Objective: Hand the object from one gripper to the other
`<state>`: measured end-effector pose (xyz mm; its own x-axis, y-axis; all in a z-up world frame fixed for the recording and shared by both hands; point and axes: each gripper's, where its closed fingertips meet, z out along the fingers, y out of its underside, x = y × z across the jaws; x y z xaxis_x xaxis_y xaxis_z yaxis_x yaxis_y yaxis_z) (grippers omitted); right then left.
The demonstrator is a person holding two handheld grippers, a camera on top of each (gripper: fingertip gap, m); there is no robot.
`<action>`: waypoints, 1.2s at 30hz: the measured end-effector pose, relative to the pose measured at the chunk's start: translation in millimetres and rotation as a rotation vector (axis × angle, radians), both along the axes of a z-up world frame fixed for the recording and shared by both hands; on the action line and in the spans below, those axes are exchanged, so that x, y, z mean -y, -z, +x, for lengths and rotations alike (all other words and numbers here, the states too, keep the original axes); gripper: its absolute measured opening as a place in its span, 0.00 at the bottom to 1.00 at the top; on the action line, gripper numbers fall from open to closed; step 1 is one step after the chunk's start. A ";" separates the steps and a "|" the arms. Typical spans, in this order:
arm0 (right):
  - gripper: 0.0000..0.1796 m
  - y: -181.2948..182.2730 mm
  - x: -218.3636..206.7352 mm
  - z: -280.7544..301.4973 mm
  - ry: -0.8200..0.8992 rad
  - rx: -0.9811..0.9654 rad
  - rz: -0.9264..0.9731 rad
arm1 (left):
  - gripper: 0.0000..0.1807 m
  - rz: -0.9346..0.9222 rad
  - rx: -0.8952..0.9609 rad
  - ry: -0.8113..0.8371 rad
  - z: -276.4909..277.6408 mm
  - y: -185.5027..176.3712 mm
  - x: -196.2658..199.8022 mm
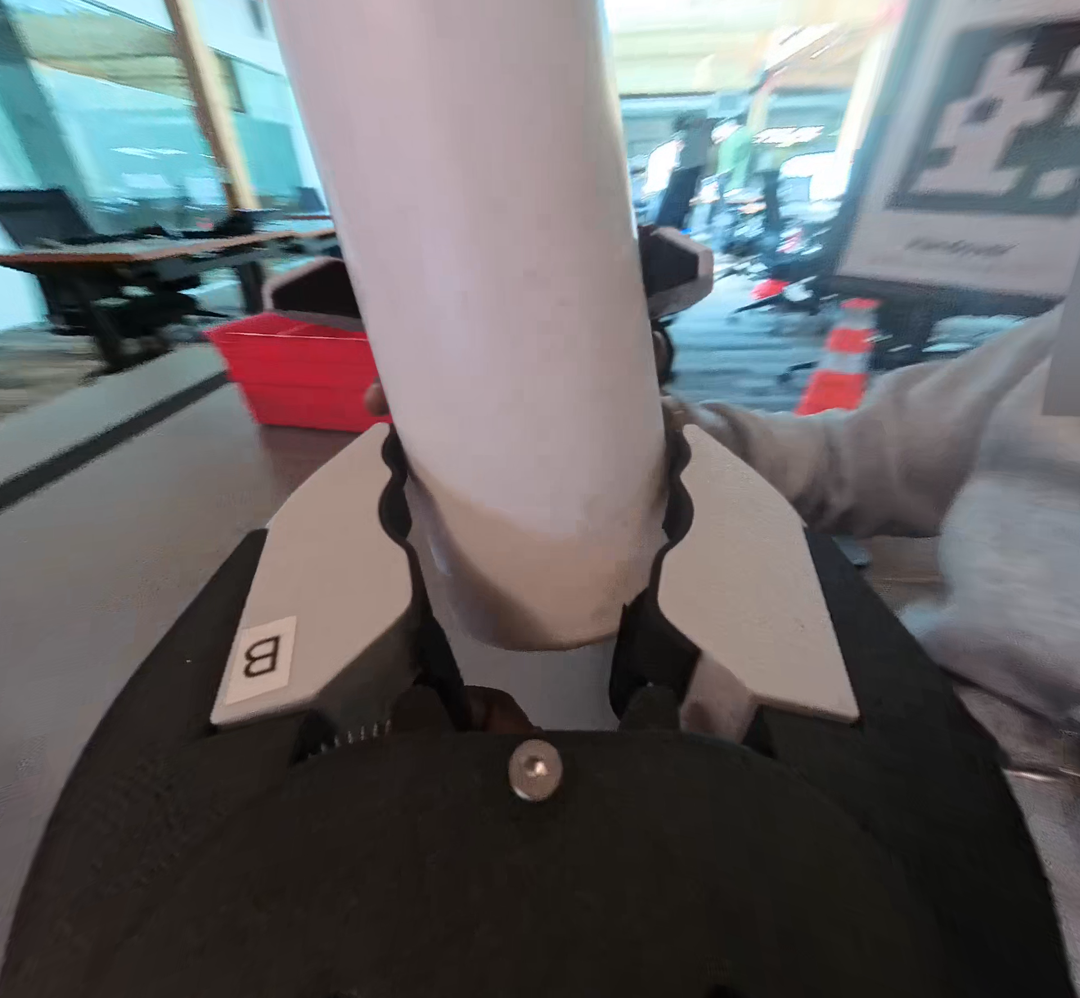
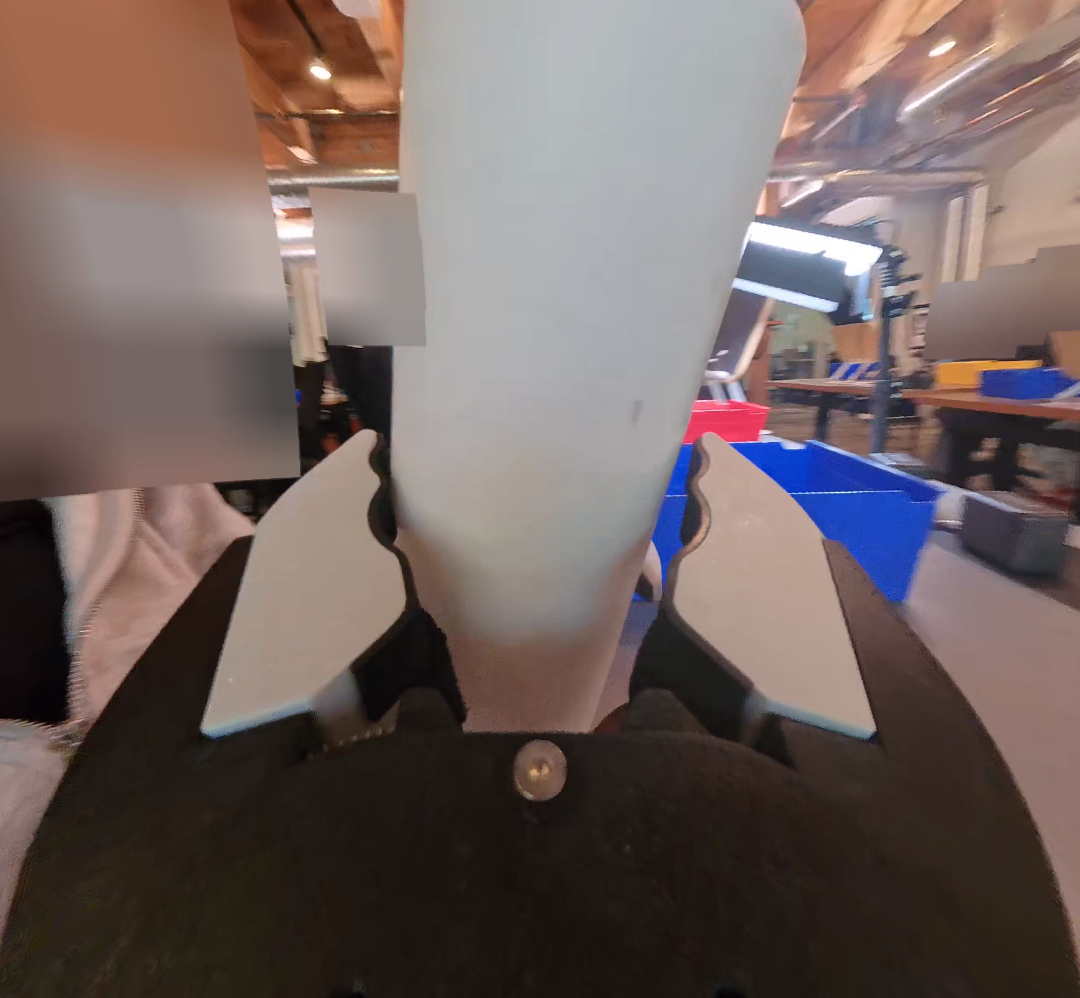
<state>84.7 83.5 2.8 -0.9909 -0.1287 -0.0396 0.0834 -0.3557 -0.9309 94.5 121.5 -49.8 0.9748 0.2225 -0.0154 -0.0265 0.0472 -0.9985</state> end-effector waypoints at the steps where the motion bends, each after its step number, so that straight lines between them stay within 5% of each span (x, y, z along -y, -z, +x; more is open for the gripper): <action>1: 0.56 -0.4 0.4 4.2 -0.050 0.019 0.001 | 0.48 0.020 0.045 0.067 6.5 -1.1 -1.5; 7: 0.55 6.8 4.9 24.4 -0.214 0.039 0.070 | 0.47 0.057 0.155 0.197 17.5 -2.6 -2.6; 14: 0.54 11.3 7.1 -3.8 0.136 -0.114 0.115 | 0.48 -0.069 -0.062 -0.156 -19.0 8.5 2.7; 19: 0.54 15.6 8.9 -11.9 0.191 -0.106 0.128 | 0.48 -0.201 -0.182 -0.277 -28.2 21.3 1.0; 23: 0.52 10.4 7.5 -7.2 0.158 -0.107 0.086 | 0.48 -0.140 -0.128 -0.189 -19.2 15.3 0.3; 30: 0.55 3.3 2.9 26.1 -0.217 0.025 0.040 | 0.48 0.005 0.073 0.186 22.4 2.8 -8.1; 33: 0.49 6.4 2.0 31.6 -0.259 0.018 0.070 | 0.48 0.000 0.098 0.192 20.9 4.3 -8.0; 36: 0.49 9.2 4.6 19.5 -0.120 -0.039 0.091 | 0.49 -0.011 0.061 0.059 3.5 6.3 -6.2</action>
<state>104.2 78.9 -6.4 -0.9697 -0.2436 -0.0180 0.0830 -0.2593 -0.9622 98.1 127.7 -56.0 0.9855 0.1643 0.0419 0.0365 0.0358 -0.9987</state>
